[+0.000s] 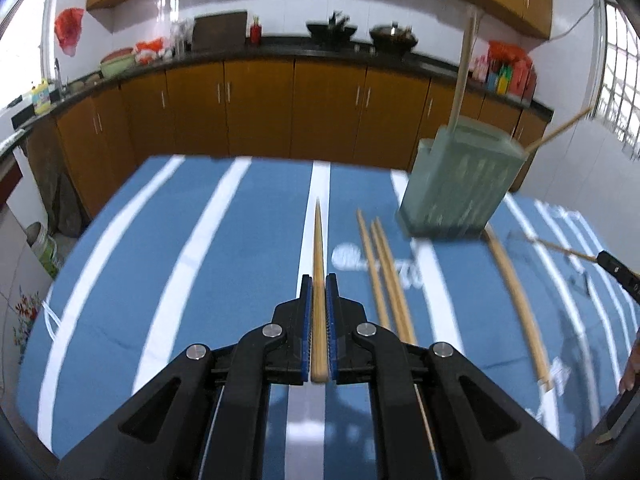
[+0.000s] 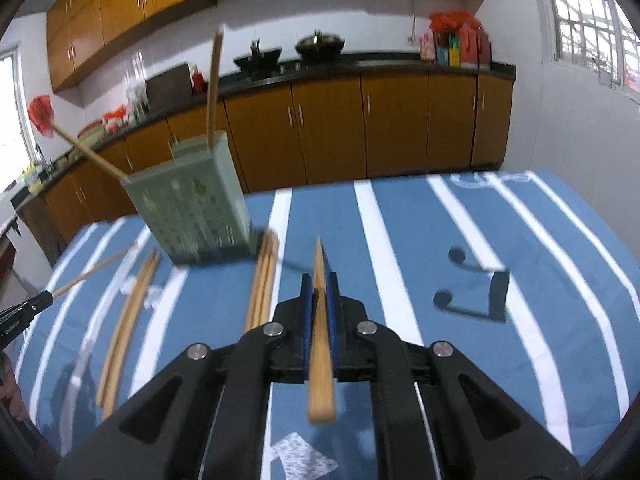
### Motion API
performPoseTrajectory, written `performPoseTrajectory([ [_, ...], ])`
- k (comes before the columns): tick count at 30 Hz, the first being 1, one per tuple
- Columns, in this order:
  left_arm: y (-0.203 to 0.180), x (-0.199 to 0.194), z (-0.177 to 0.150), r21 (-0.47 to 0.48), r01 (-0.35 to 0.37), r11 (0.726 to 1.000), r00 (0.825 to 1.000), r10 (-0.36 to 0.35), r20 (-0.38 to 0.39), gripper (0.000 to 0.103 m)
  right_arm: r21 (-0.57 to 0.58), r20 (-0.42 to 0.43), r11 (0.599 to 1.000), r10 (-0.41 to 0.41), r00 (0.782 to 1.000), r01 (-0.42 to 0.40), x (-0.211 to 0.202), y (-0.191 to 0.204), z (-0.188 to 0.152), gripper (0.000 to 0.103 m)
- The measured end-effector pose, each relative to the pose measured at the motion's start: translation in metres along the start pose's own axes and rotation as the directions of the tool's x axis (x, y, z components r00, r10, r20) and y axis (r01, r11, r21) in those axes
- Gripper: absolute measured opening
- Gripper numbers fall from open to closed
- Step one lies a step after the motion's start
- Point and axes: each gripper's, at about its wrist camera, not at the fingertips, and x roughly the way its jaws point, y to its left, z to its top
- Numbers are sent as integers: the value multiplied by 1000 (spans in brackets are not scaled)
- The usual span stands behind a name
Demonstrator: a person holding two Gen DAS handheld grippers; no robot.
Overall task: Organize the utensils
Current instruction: 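Lift the chopstick in the left tool over the holder while the right tool carries its chopstick there, then open the left tool over the holder while the right tool releases its chopstick into it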
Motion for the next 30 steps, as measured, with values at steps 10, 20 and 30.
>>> performPoseTrajectory([
  [10, -4, -33, 37, -6, 50, 999, 991, -48, 129, 7, -4, 113, 1000, 10, 994, -10, -25, 4, 28, 8],
  [20, -17, -62, 62, 39, 106, 994, 973, -112, 202, 7, -30, 213, 997, 76, 974, -71, -59, 14, 62, 8],
  [30, -57, -104, 104, 100, 198, 975, 915, -220, 339, 7, -47, 295, 963, 268, 917, -267, -108, 32, 121, 8],
])
